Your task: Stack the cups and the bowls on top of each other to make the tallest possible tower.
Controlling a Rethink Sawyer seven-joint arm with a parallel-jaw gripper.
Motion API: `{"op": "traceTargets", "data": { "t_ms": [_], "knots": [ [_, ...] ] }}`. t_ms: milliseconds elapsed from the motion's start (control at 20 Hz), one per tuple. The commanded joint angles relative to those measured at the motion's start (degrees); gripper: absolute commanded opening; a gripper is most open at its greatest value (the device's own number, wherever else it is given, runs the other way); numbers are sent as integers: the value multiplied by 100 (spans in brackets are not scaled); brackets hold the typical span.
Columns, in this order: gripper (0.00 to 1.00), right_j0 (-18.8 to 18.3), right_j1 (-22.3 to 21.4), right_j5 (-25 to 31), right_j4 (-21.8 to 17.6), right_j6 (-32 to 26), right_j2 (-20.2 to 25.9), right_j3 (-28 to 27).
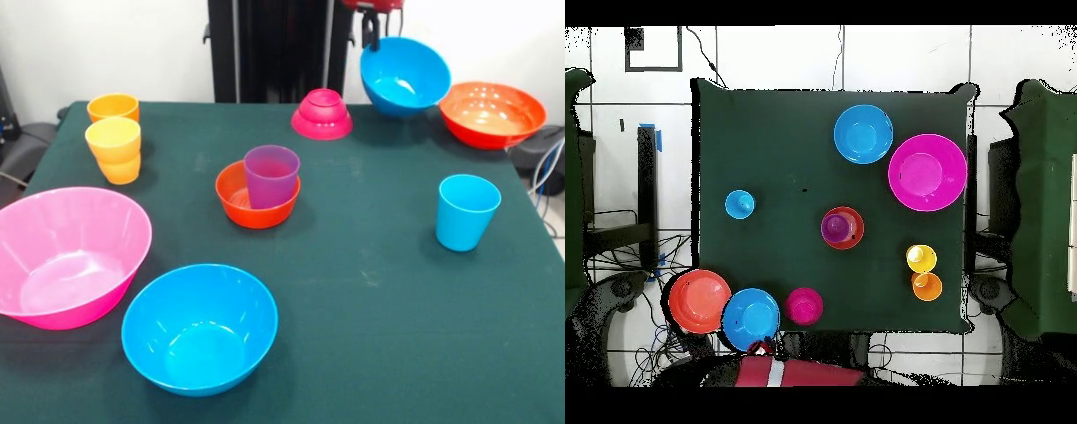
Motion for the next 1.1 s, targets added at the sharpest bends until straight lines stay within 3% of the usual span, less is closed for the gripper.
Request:
{"op": "traceTargets", "data": {
  "t_ms": [50,300,600,900,1100],
  "knots": [
    [0,93,-65,247,-67,749,518,-482],
    [0,161,24,-6,-264,334,126,-901],
    [0,154,-410,228,-439,35,-100,-1016],
    [0,182,-1752,1190,-345,-613,-644,-1173],
    [0,54,-2543,1784,-816,-947,-556,-1535]
  ]
}}
